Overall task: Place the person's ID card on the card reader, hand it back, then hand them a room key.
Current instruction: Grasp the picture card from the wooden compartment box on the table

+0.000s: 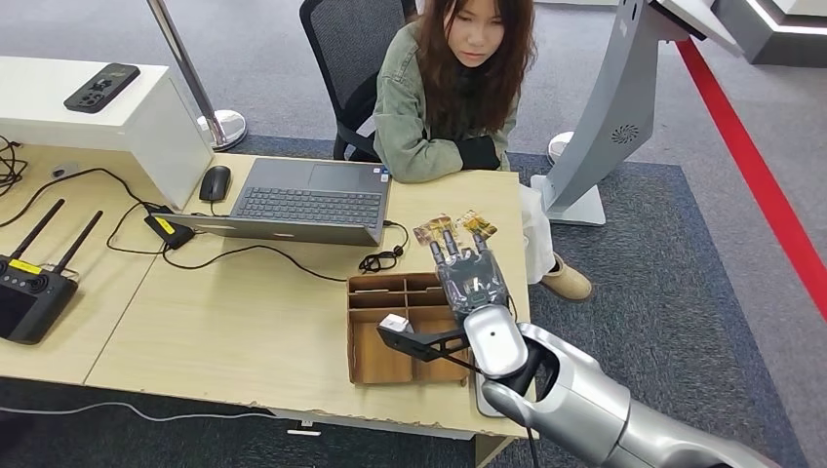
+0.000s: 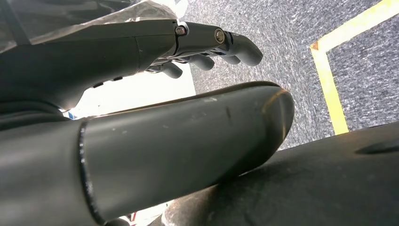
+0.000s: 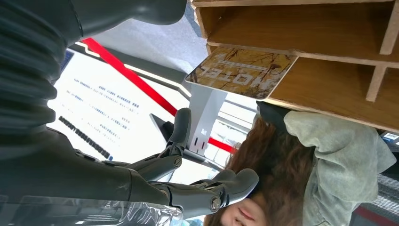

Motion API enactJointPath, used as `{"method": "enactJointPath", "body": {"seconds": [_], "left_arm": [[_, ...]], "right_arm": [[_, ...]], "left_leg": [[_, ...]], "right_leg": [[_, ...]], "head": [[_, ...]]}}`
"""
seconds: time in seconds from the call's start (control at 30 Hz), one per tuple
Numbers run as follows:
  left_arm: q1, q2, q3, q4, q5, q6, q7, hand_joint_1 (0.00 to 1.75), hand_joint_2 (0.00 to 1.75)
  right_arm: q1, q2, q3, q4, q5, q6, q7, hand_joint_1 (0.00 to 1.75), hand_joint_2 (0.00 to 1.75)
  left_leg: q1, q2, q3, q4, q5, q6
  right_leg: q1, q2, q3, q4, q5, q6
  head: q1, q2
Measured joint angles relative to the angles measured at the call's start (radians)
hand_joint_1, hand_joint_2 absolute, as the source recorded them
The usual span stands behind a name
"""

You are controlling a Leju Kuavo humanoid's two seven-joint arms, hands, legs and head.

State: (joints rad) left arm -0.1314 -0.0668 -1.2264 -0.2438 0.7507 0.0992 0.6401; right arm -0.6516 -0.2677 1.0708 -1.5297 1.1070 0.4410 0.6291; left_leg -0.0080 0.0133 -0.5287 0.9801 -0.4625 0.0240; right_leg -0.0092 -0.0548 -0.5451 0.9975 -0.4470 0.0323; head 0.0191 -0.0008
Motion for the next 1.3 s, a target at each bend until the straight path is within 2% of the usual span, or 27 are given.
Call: {"method": "enactJointPath", "body": {"seconds": [0.43,1.3], "left_arm": [[-0.001,0.000,0.000,0.000,0.001,-0.001,0.008,0.00,0.00],[-0.002,-0.004,0.000,0.000,0.003,-0.001,0.009,0.00,0.00]], "right_arm": [[0.048,0.011,-0.053,-0.002,-0.006,-0.072,0.000,0.17,1.75],[0.059,0.042,-0.058,0.004,-0.003,-0.080,0.000,0.26,1.75]], "left_leg": [[0.000,0.000,0.000,0.000,0.000,0.000],[0.000,0.000,0.000,0.000,0.000,0.000]], "right_leg": [[0.000,0.000,0.000,0.000,0.000,0.000],[0.000,0.000,0.000,0.000,0.000,0.000]], "head": [[0.000,0.000],[0.000,0.000]]}}
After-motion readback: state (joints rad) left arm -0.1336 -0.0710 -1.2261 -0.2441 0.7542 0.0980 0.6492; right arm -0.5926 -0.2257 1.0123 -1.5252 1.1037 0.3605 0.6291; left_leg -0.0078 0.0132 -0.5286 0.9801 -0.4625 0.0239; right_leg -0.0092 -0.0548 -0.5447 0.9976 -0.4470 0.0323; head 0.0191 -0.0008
